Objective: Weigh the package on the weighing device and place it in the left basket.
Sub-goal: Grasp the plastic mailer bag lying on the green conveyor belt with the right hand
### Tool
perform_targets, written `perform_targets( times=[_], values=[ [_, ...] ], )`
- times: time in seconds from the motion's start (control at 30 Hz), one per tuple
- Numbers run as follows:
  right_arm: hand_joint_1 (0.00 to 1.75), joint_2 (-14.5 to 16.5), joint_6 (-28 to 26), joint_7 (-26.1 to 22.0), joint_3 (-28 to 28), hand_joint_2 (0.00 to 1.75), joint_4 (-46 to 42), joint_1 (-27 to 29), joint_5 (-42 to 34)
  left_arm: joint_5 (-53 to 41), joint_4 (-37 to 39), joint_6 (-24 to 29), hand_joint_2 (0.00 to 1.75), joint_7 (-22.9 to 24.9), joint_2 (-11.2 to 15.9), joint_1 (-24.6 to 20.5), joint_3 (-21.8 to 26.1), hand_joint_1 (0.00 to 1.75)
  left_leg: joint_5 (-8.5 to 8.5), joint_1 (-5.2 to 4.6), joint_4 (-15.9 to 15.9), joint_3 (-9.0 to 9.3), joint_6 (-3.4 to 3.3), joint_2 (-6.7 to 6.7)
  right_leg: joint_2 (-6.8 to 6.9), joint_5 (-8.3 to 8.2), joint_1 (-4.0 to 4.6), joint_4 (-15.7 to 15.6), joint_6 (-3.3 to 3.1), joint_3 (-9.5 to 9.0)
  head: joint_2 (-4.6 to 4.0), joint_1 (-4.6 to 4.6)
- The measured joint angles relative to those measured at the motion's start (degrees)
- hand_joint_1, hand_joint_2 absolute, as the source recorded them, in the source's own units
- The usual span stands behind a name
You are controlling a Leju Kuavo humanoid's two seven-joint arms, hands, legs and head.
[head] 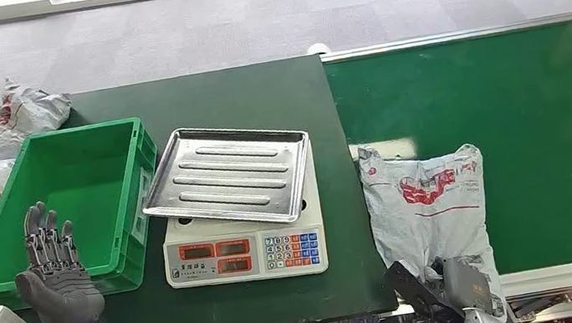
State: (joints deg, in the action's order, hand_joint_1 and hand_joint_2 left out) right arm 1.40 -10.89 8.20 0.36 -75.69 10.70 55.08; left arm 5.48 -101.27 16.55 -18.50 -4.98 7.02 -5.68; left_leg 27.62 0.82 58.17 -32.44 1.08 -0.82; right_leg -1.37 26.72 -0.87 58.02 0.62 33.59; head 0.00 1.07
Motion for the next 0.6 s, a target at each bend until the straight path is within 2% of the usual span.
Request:
perform_targets(
  times=[0.3,0.4,0.6],
  values=[
    [1.75,-0.5,-4.5,-0.9,0.1,1.75,-2.5,-0.2,3.5,0.4,0.3,0.0,0.0,-0.2,0.0,-0.6,0.0,0.0,0.0,-0.01,0.0,-0.03,0.0,-0.03,0.03,0.0,-0.01,0.0,0.0,0.01,0.0,0.0],
    [1.75,-2.1,-7.8,-0.6,-0.5,1.75,-5.8,-0.5,8.6,0.5,0.3,0.0,0.0,-1.1,0.0,-0.1,0.0,0.0,0.0,-0.07,0.0,-0.04,-0.01,-0.04,0.05,0.0,-0.07,0.0,0.0,0.02,0.0,0.01],
    [1.75,-5.6,-9.0,-1.4,-4.2,1.75,-11.9,-2.2,11.9,0.6,0.2,0.0,0.0,-1.9,0.0,0.7,0.0,0.0,0.0,-0.11,0.0,-0.17,-0.03,-0.11,0.1,0.0,-0.12,0.0,0.02,0.0,0.0,0.0]
  ],
)
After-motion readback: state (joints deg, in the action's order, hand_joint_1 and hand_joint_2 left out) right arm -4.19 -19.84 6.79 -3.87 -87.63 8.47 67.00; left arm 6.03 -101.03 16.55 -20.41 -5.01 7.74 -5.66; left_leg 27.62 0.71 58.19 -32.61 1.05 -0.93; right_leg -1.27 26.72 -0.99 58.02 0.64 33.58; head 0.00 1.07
